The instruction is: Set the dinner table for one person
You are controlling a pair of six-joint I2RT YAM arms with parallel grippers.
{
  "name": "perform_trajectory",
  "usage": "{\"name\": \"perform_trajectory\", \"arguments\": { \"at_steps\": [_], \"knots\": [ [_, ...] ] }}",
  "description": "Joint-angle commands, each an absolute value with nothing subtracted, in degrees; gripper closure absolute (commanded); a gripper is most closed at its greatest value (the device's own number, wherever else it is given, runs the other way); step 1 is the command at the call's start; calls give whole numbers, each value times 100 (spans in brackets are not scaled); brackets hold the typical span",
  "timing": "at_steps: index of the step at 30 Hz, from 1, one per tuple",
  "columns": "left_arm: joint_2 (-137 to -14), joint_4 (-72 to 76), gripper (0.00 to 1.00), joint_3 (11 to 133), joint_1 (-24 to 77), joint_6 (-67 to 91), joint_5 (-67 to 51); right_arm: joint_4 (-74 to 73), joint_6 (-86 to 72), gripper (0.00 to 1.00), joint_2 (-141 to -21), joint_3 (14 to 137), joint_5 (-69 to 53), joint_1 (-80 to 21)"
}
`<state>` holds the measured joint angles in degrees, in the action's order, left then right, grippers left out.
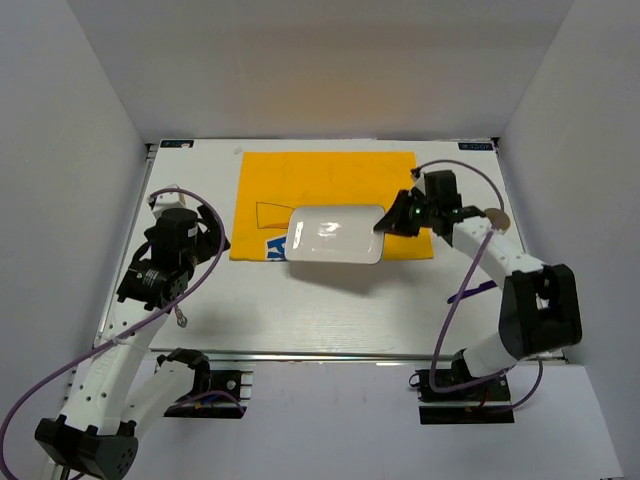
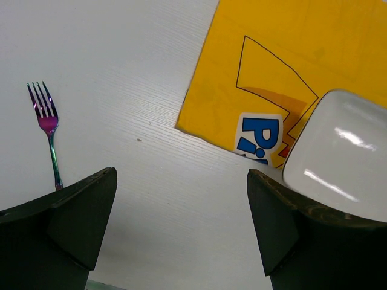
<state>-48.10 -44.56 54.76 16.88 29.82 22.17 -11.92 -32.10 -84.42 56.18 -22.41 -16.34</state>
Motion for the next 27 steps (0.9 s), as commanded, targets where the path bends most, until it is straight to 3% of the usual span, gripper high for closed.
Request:
{"name": "perform_trajectory", "arguments": {
  "at_steps": [1, 8, 14, 27],
  "knots": [
    [-4728, -4412, 2, 5467, 1661, 3006, 2355, -466, -3515, 100, -8709, 6625, -3918, -1310],
    [-4685, -4377, 2, 5458, 1661, 2980, 2320, -404, -3736, 100, -10533, 8949, -5576, -924],
    [-4685, -4395, 2, 5458, 1661, 2979, 2382, -2170, -2444, 100, -12117, 11598, -6124, -774],
    [-4807, -4368, 2, 5458, 1661, 2962, 2347, -1486, -3155, 100, -13323, 11891, -6275, -422]
  ]
}}
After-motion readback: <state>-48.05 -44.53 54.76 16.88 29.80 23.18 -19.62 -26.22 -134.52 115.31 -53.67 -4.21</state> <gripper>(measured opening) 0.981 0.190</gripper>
